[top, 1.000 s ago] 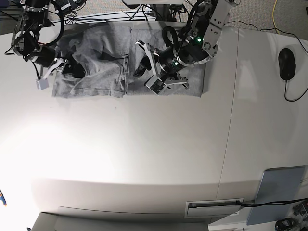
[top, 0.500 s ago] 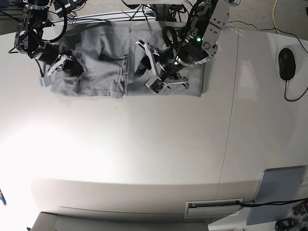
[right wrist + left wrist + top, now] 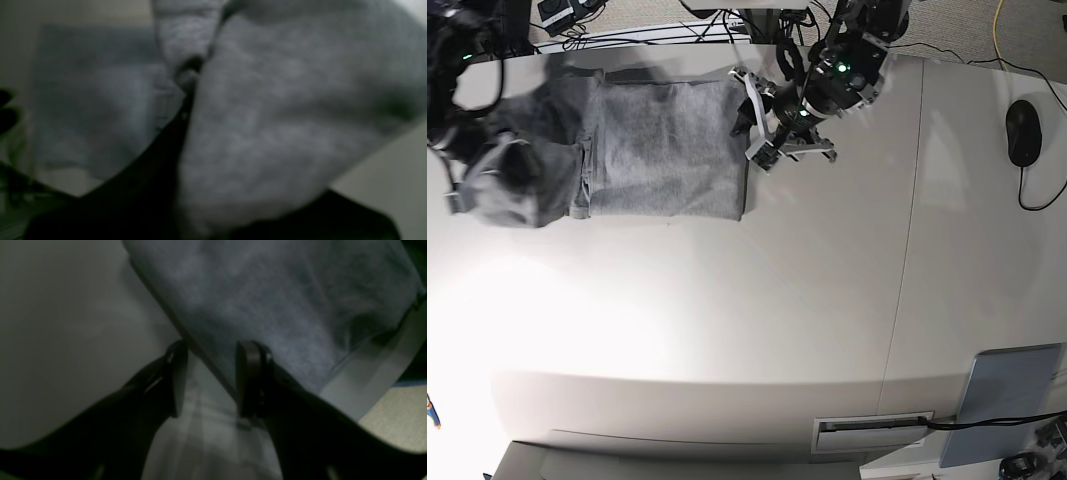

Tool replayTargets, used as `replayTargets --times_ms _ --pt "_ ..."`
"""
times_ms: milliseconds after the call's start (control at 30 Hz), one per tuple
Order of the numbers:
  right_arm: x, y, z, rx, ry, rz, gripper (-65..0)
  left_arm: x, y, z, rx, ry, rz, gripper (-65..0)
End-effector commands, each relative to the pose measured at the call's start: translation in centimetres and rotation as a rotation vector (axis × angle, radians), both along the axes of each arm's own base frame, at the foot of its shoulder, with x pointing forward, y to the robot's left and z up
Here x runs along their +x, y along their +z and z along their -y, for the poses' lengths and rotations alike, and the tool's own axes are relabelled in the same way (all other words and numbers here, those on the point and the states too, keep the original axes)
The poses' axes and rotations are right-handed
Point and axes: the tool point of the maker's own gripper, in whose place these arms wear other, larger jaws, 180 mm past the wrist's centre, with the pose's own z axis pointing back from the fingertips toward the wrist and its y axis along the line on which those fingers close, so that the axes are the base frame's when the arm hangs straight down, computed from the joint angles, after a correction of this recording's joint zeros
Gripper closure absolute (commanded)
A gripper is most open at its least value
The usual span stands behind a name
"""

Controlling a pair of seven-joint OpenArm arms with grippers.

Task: Fold the T-shirt properly
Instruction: 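Grasp the strip end with the right gripper and fold it toward the left gripper, then press and adjust the folded bundle with both grippers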

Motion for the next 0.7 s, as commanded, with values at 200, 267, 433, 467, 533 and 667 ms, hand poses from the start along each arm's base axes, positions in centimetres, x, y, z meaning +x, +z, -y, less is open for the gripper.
replayTargets --times_ms 200,267,433,467,533,667 --pt "2.1 1.0 -10.1 -0.072 0.085 0.121 0.0 0.2 -1.2 0.4 -0.025 -0.004 -0.006 -25.6" --pt "2.2 -0.3 -11.6 -0.133 0.105 0.096 0.0 0.1 -1.3 0.3 -0.017 -0.005 -0.007 -25.6" --pt "1.9 -1.6 -16.4 -0.191 0.226 0.096 -1.0 0.1 -1.4 0.2 -0.002 -0.006 0.001 -25.6" --pt "1.9 -1.4 -17.5 -0.171 0.244 0.112 -4.5 0.1 -1.4 0.2 -0.003 -0.006 0.001 -25.6" --pt "2.0 -0.9 -19.5 -0.137 0.279 0.155 -12.1 0.1 -1.4 0.2 -0.002 -0.006 0.001 -25.6" --pt "2.7 0.0 -22.0 -0.129 0.289 0.235 -22.7 0.1 -1.6 -0.1 0.007 -0.008 0.0 -25.6"
